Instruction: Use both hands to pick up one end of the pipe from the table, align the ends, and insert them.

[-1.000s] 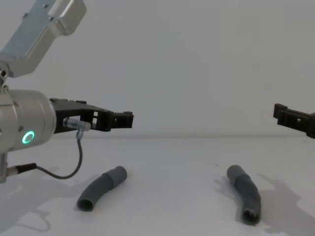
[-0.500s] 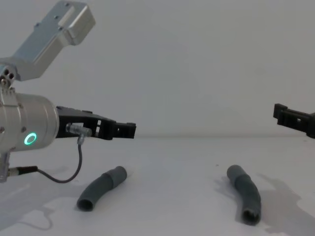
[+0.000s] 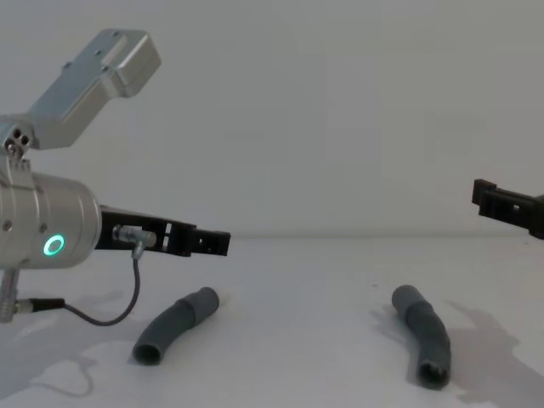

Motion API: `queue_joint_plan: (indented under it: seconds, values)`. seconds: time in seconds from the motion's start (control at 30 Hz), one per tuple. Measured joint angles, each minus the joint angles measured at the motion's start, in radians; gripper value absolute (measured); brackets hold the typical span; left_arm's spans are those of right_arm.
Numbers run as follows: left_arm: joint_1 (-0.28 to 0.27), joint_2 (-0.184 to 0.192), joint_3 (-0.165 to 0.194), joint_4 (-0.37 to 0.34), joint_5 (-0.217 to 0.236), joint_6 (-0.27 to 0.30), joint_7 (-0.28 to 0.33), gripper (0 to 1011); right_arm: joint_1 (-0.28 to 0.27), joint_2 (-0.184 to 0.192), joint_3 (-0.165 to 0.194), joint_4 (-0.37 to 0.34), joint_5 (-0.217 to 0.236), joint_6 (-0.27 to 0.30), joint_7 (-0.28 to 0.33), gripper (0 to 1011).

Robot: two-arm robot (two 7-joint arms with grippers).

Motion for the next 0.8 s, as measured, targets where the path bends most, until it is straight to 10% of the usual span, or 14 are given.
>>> queue_joint_plan:
  seconds: [0.8]
  values:
    - [0.002,-0.033,-0.035,0.055,-0.02,0.068,-0.002,1001,0.0,0.0,0.0,0.0,0.0,0.0,0.0,1002]
